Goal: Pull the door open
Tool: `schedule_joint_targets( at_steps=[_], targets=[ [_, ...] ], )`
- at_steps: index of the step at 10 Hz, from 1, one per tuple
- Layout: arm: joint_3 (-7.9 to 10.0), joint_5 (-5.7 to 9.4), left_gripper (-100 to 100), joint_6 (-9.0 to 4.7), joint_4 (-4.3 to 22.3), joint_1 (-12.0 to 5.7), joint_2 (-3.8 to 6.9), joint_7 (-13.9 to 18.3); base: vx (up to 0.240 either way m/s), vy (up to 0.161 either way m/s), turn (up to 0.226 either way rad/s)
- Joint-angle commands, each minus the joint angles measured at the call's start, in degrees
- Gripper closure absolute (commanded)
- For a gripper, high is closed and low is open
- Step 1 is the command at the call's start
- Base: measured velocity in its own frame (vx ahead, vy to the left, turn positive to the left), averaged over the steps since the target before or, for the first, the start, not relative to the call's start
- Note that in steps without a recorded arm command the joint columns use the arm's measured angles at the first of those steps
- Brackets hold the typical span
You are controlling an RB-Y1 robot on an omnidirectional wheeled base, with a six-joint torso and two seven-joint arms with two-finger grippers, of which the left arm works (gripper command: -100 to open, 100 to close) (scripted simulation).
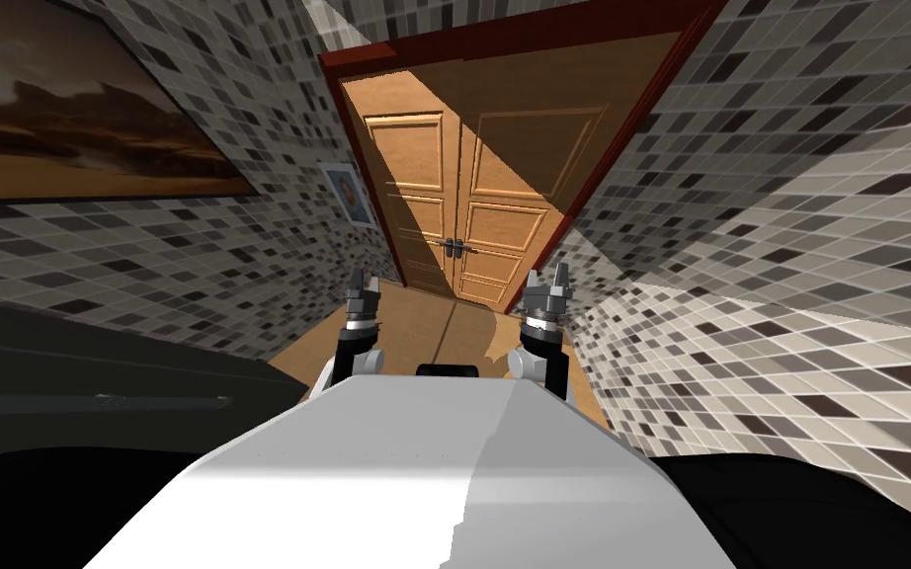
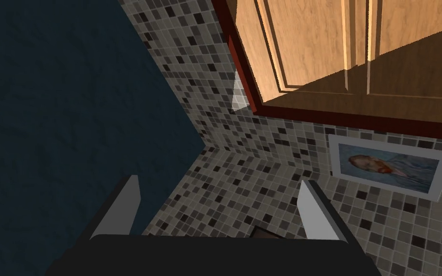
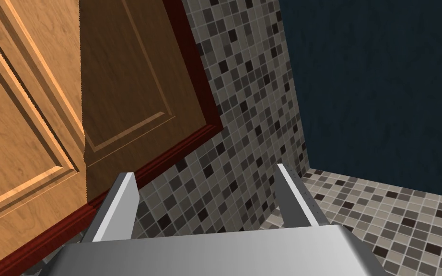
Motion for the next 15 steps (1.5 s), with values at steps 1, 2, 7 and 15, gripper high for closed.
schedule_joint_targets(
  at_steps=[1,2,7,15],
  targets=[
    [0.12,0.45,-100,0.13,1.99,-0.95,0.98,0.71,0.113,0.01,-0.065],
    [0.14,0.65,-100,0.19,3.02,-1.45,1.43,1.02,0.089,-0.006,-0.061],
    [0.25,2.0,-100,0.55,9.76,-4.74,4.34,3.08,0.098,-0.007,-0.087],
    [0.44,4.4,-100,1.19,21.73,-10.57,9.19,6.74,0.119,-0.001,-0.089]
  ],
)
